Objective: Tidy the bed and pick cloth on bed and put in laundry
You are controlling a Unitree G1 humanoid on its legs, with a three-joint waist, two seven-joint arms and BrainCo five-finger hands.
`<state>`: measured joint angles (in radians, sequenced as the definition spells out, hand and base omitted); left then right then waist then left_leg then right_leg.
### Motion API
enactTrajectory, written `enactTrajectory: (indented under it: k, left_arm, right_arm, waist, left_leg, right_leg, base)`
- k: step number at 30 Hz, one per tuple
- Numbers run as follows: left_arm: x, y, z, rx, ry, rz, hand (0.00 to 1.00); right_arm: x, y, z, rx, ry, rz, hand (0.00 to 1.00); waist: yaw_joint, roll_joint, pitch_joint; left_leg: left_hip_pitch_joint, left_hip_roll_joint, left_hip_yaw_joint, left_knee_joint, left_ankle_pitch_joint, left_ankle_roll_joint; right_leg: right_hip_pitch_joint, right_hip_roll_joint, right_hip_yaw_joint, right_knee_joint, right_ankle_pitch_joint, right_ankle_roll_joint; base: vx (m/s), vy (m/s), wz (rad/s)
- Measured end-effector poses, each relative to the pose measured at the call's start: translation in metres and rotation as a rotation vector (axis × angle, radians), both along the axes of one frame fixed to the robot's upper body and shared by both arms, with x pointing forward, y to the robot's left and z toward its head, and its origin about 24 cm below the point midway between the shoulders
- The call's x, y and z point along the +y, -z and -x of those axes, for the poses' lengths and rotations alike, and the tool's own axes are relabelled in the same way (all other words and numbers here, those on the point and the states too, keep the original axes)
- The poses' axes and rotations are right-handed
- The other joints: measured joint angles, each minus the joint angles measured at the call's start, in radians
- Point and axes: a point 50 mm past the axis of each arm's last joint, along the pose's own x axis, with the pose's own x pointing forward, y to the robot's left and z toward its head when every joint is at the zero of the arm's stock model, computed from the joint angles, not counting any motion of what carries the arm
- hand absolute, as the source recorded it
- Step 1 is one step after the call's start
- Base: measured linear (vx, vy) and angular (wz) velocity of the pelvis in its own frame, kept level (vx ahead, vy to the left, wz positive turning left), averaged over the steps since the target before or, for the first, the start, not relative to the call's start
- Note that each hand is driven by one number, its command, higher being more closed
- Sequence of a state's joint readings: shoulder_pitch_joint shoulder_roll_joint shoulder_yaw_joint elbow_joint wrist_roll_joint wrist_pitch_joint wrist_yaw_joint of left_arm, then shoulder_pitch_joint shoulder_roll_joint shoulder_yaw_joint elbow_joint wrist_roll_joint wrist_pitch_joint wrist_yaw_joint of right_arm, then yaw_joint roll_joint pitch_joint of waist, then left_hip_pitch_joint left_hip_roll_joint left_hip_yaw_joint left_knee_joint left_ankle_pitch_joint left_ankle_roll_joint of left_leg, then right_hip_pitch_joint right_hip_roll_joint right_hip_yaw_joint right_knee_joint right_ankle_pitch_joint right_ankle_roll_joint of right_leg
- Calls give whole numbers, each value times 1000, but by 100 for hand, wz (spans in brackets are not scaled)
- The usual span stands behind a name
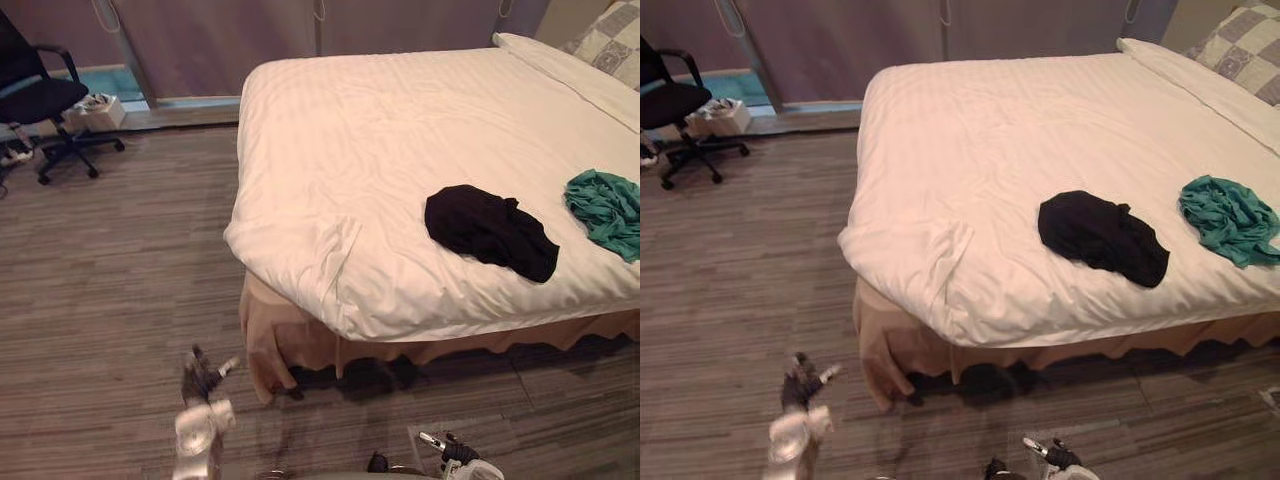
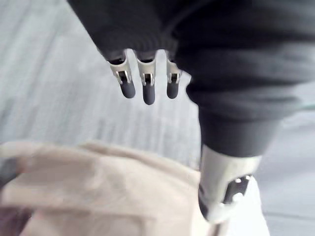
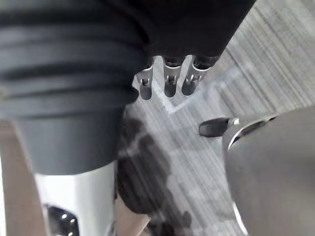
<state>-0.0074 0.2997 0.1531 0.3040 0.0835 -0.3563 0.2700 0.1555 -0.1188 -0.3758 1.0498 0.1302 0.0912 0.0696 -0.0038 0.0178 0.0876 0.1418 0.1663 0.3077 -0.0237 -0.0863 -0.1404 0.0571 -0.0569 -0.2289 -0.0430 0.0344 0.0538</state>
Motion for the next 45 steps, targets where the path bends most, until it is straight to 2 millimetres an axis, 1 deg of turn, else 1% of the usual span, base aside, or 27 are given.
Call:
enactTrajectory:
  k: [1, 3, 5, 6, 7, 10, 11, 12, 14, 17, 18, 19, 20, 22, 23, 24, 27, 28, 30, 33, 36, 38, 39, 41, 43, 44, 45]
  left_arm:
    - [0, -20, -9, -57, 39, -65, 0]
    - [-2, -33, -17, -76, 88, -125, 0]
    - [-9, -44, -31, -75, 152, -174, 0]
    - [-11, -46, -33, -72, 166, -184, 0]
    - [-15, -49, -38, -67, 201, -204, 0]
    - [-25, -59, -51, -63, 271, -259, 0]
    - [-28, -59, -55, -52, 281, -282, 0]
    - [-32, -57, -65, -15, 294, -323, 0]
    - [-38, -53, -74, 31, 306, -367, 0]
    - [-47, -58, -94, 74, 310, -451, 0]
    - [-45, -66, -104, 79, 285, -481, 0]
    - [-43, -75, -115, 81, 241, -498, 0]
    - [-42, -80, -120, 84, 224, -502, 0]
    - [-44, -100, -139, 82, 157, -492, 0]
    - [-45, -105, -142, 78, 145, -488, 0]
    - [-47, -113, -147, 73, 126, -483, 100]
    - [-49, -132, -159, 96, 72, -480, 100]
    - [-49, -133, -160, 107, 62, -480, 100]
    - [-45, -141, -165, 157, 9, -482, 100]
    - [-36, -150, -167, 209, -32, -475, 100]
    - [-25, -147, -164, 256, -47, -465, 100]
    - [-19, -141, -162, 286, -66, -447, 100]
    - [-15, -133, -161, 310, -74, -420, 100]
    - [-8, -114, -156, 364, -81, -391, 100]
    - [0, -74, -142, 451, -85, -329, 100]
    - [2, -62, -137, 472, -83, -308, 100]
    - [6, -38, -125, 510, -78, -270, 100]
  right_arm:
    - [-3, 0, 8, 14, 18, 8, 0]
    - [-4, 0, 14, 23, 25, 13, 0]
    - [-3, 0, 21, 38, 30, 9, 0]
    - [-3, 0, 21, 37, 28, 8, 0]
    - [-3, 0, 20, 29, 23, 10, 0]
    - [-5, -3, 12, -6, 13, 24, 0]
    - [-5, -3, 11, -9, 12, 25, 0]
    - [-5, -4, 10, -17, 9, 27, 0]
    - [-3, -4, 5, -30, -14, 28, 0]
    - [0, -6, -12, -74, -46, 24, 0]
    - [1, -8, -25, -108, -62, 23, 0]
    - [1, -11, -41, -149, -82, 26, 0]
    - [2, -13, -48, -166, -96, 28, 0]
    - [1, -22, -72, -251, -126, 45, 0]
    - [1, -24, -77, -272, -129, 47, 0]
    - [2, -28, -85, -303, -151, 56, 0]
    - [4, -41, -109, -391, -198, 78, 0]
    - [3, -42, -111, -399, -205, 84, 0]
    - [-1, -50, -121, -430, -239, 106, 0]
    - [-3, -57, -131, -492, -187, 80, 0]
    - [-8, -64, -138, -530, -173, 65, 0]
    - [-12, -66, -139, -537, -152, 50, 0]
    - [-13, -65, -138, -528, -136, 27, 0]
    - [-17, -64, -134, -517, -106, 11, 0]
    - [-27, -61, -126, -505, -34, 4, 0]
    - [-31, -61, -124, -503, -6, 7, 0]
    - [-40, -60, -119, -497, 36, 17, 0]
  waist:
    - [-9, 6, -5]
    - [-15, 18, -14]
    - [-19, 31, -19]
    - [-22, 32, -21]
    - [-33, 32, -30]
    - [-46, 28, -31]
    - [-49, 25, -32]
    - [-58, 22, -30]
    - [-61, 19, -22]
    - [-78, 6, 15]
    - [-84, 2, 52]
    - [-101, -5, 94]
    - [-107, -7, 113]
    - [-118, -9, 178]
    - [-122, -9, 191]
    - [-128, -9, 213]
    - [-136, -20, 264]
    - [-137, -21, 266]
    - [-137, -33, 284]
    - [-137, -43, 292]
    - [-136, -43, 292]
    - [-137, -42, 289]
    - [-141, -42, 288]
    - [-150, -41, 275]
    - [-157, -31, 203]
    - [-157, -29, 196]
    - [-156, -27, 175]
  left_leg:
    - [2, -7, 6, -12, 11, 1]
    - [4, -14, 15, -30, 20, 3]
    - [31, -18, 44, -45, 25, 1]
    - [36, -18, 47, -47, 25, 1]
    - [37, -18, 56, -51, 25, 1]
    - [52, -19, 82, -62, 25, 1]
    - [54, -19, 95, -61, 24, 0]
    - [53, -19, 111, -61, 23, -2]
    - [43, -19, 137, -60, 21, -4]
    - [-30, -19, 165, -30, 17, -4]
    - [-56, -19, 175, -15, 17, -3]
    - [-87, -19, 187, 2, 17, -3]
    - [-99, -18, 193, 10, 17, -3]
    - [-147, -13, 241, 38, 16, -3]
    - [-157, -12, 251, 44, 16, -2]
    - [-166, -8, 273, 50, 14, 1]
    - [-207, 6, 325, 88, 0, 7]
    - [-215, 8, 332, 96, -1, 9]
    - [-232, 9, 343, 110, -3, 11]
    - [-233, 17, 347, 117, -8, 12]
    - [-227, 25, 365, 129, -26, 17]
    - [-216, 31, 368, 135, -37, 22]
    - [-199, 34, 369, 134, -33, 16]
    - [-170, 35, 370, 134, -33, 15]
    - [-149, 39, 381, 132, -33, 15]
    - [-128, 40, 383, 131, -33, 15]
    - [-84, 44, 401, 129, -29, 9]
  right_leg:
    - [0, -3, 1, -16, 11, 4]
    - [0, -5, 7, -36, 26, 7]
    - [11, -4, 25, -46, 34, 9]
    - [15, -4, 25, -46, 34, 9]
    - [13, -4, 28, -46, 34, 9]
    - [12, -2, 46, -46, 34, 9]
    - [11, -2, 51, -46, 34, 9]
    - [5, -1, 62, -46, 35, 11]
    - [-19, 1, 85, -46, 39, 14]
    - [-93, 0, 120, -45, 63, 10]
    - [-121, -1, 135, -43, 74, 10]
    - [-155, -3, 151, -35, 84, 5]
    - [-170, -3, 156, -29, 87, 1]
    - [-227, -4, 187, -15, 99, -1]
    - [-236, -5, 190, -14, 101, -1]
    - [-246, -5, 196, -14, 104, -1]
    - [-294, -1, 222, 3, 110, -3]
    - [-305, -1, 227, 11, 110, -3]
    - [-335, -1, 245, 26, 110, -3]
    - [-338, 4, 251, 31, 112, 0]
    - [-334, 9, 266, 36, 113, 2]
    - [-330, 13, 277, 36, 124, 18]
    - [-309, 16, 285, 27, 130, 24]
    - [-269, 16, 293, 5, 134, 29]
    - [-249, 21, 297, -9, 134, 29]
    - [-226, 22, 298, -18, 134, 29]
    - [-182, 26, 296, -25, 134, 28]
  base:
    - [-5, 17, -4]
    - [16, 19, -12]
    - [37, 24, -23]
    - [27, 16, -14]
    - [23, 9, -5]
    - [12, 11, -16]
    - [-8, 6, -24]
    - [-19, 0, -31]
    - [-35, -10, -36]
    - [-72, -28, -28]
    - [-101, -45, -28]
    - [-123, -56, -27]
    - [-98, -51, -29]
    - [-74, -49, -29]
    - [-42, -35, -20]
    - [-31, -30, -13]
    - [-33, -36, -21]
    - [-21, -18, -14]
    - [-20, -12, -6]
    - [-21, -31, -3]
    - [-35, -28, -16]
    - [-34, -18, -15]
    - [0, 0, 0]
    - [11, 0, -2]
    - [38, -7, -8]
    - [59, -14, -9]
    - [51, -23, -11]
